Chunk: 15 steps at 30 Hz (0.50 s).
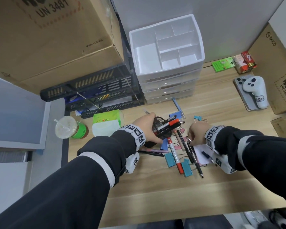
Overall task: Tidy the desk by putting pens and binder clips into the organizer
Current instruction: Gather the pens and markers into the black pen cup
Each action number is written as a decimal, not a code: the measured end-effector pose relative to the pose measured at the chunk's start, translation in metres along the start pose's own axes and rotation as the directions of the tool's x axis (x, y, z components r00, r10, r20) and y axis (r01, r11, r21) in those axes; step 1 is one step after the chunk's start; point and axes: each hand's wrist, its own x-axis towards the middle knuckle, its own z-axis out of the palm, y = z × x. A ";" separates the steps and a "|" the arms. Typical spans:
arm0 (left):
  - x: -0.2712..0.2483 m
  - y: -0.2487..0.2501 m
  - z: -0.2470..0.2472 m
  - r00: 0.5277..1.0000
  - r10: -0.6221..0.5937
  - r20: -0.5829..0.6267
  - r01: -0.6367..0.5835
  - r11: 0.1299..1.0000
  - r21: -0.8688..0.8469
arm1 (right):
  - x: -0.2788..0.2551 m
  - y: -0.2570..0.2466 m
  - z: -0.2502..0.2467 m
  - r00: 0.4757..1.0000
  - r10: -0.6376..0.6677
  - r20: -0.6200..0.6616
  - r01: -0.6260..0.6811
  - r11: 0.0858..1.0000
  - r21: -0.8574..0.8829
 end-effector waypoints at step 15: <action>-0.013 -0.013 0.006 1.000 -0.016 -0.025 0.015 0.998 -0.061 | 0.002 -0.024 0.012 0.999 0.036 0.017 -0.037 0.997 0.072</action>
